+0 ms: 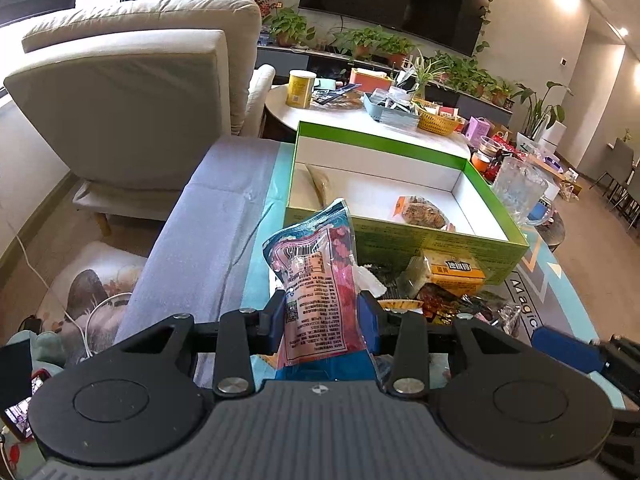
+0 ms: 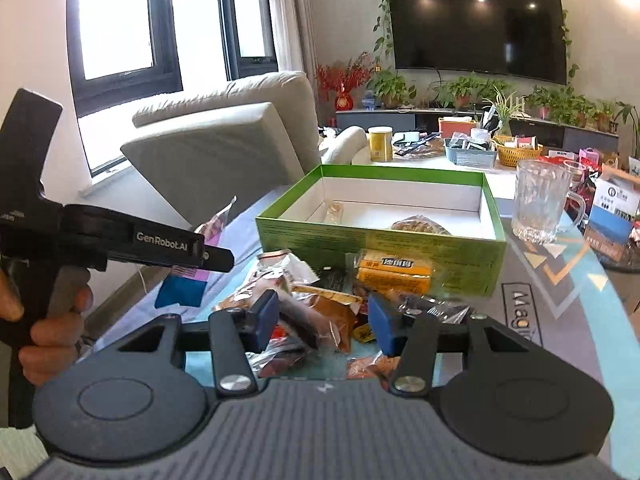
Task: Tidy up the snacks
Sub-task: 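Lift pink packet over the box with left tool while right tool lifts bun bag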
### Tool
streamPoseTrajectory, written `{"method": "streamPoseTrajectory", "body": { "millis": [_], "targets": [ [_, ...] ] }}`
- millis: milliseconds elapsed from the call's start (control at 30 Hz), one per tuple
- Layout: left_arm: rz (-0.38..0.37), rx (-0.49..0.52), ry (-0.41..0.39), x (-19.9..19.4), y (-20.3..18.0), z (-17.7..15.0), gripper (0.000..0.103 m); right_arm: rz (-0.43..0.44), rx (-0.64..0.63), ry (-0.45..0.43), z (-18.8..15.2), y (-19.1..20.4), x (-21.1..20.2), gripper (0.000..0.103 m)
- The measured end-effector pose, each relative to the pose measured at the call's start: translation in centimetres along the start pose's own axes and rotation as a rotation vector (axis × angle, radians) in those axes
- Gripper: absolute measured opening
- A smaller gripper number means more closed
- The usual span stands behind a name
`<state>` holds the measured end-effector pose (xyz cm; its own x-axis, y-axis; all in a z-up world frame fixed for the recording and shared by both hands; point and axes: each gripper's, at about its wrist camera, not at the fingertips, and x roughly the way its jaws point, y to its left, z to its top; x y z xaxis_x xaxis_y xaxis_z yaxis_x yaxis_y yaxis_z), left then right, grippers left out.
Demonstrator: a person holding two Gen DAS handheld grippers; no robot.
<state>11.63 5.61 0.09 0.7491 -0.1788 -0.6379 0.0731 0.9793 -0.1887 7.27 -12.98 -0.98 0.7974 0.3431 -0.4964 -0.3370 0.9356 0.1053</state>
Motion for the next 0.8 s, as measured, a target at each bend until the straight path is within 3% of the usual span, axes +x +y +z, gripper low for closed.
{"method": "streamPoseTrajectory", "body": {
  "millis": [200, 400, 567, 800],
  "targets": [
    [0.013, -0.010, 0.019, 1.1, 0.4, 0.1, 0.035, 0.063, 0.012, 0.166, -1.8, -1.3, 1.8, 0.066],
    [0.012, -0.003, 0.039, 1.6, 0.2, -0.1, 0.035, 0.006, 0.002, 0.269, -5.1, -2.1, 3.3, 0.066],
    [0.015, -0.003, 0.035, 1.4, 0.1, -0.2, 0.035, -0.025, -0.085, 0.251, -6.3, -2.0, 3.3, 0.066],
    [0.018, 0.001, 0.023, 0.4, -0.1, -0.5, 0.035, -0.014, -0.071, 0.214, -6.0, -1.4, 2.6, 0.065]
  ]
}}
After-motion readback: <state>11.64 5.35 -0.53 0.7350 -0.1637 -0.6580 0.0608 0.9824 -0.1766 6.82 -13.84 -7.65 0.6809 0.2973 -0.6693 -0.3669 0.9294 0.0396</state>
